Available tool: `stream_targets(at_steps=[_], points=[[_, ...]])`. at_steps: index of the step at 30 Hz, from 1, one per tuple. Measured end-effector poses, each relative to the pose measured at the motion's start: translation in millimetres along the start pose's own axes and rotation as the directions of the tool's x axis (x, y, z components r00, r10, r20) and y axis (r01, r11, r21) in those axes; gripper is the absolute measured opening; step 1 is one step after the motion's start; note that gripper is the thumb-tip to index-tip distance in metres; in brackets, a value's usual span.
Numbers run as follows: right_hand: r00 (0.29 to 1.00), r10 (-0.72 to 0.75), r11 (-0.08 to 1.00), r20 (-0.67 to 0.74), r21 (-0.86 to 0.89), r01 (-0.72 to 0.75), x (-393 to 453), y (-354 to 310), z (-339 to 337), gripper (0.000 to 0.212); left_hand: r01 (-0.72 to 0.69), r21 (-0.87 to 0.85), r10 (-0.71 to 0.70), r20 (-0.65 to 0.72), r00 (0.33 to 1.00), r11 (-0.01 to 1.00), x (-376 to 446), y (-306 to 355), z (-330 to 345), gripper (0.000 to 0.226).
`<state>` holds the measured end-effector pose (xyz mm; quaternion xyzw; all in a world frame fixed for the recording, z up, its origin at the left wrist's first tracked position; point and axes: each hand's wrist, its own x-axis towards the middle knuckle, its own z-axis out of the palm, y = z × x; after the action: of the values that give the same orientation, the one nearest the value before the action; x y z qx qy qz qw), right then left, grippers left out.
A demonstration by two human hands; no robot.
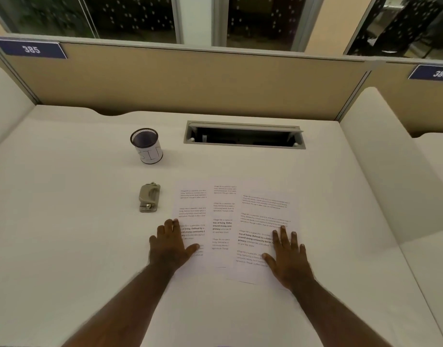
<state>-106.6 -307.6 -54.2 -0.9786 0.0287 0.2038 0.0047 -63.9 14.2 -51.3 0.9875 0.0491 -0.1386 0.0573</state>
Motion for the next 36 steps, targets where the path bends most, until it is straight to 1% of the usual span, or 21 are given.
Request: stream_targets(at_steps=[4, 9, 11, 12, 14, 16, 23, 27, 30, 34, 36], points=[[1.0, 0.008, 1.0, 0.004, 0.005, -0.008, 1, 0, 1, 0.081, -0.002, 0.025, 0.002, 0.008, 1.0, 1.0, 3, 3, 0, 0.102], [1.0, 0.011, 1.0, -0.023, 0.01, -0.011, -2, 1, -2, 0.08, 0.033, -0.037, -0.032, 0.042, 0.999, 0.999, 3, 5, -2, 0.103], [0.997, 0.061, 0.998, -0.041, 0.028, -0.06, -6, 0, -5, 0.08, 0.05, -0.061, -0.047, 0.056, 0.997, 0.997, 4, 7, -4, 0.103], [0.993, 0.109, 0.993, -0.045, 0.044, -0.107, -7, 0, -7, 0.08, 0.061, -0.073, -0.056, 0.061, 0.997, 0.995, 4, 8, -5, 0.103], [0.977, 0.213, 0.974, -0.024, 0.091, -0.21, -11, 0, -12, 0.083, 0.08, -0.102, -0.074, 0.069, 0.995, 0.992, 4, 11, -6, 0.103], [0.965, 0.262, 0.956, 0.005, 0.133, -0.26, -13, 1, -17, 0.085, 0.091, -0.133, -0.082, 0.066, 0.994, 0.987, 4, 13, -8, 0.104], [0.972, 0.234, 0.94, 0.003, 0.256, -0.227, -10, 9, -14, 0.089, 0.128, -0.173, -0.117, 0.073, 0.991, 0.977, 2, 15, -9, 0.101], [0.973, 0.233, 0.925, 0.001, 0.308, -0.221, -7, 10, -9, 0.089, 0.115, -0.203, -0.109, 0.044, 0.993, 0.972, 0, 19, -9, 0.091], [0.971, 0.238, 0.914, -0.004, 0.341, -0.222, -6, 11, -7, 0.089, 0.114, -0.267, -0.108, 0.038, 0.993, 0.957, -3, 22, -9, 0.084], [0.971, 0.241, 0.902, -0.005, 0.371, -0.222, -4, 9, -6, 0.088, 0.146, -0.375, -0.129, 0.07, 0.989, 0.916, 0, 22, -11, 0.089], [0.97, 0.245, 0.897, -0.007, 0.382, -0.224, -3, 9, -6, 0.088, 0.197, -0.441, -0.164, 0.112, 0.98, 0.876, 5, 21, -14, 0.091]])
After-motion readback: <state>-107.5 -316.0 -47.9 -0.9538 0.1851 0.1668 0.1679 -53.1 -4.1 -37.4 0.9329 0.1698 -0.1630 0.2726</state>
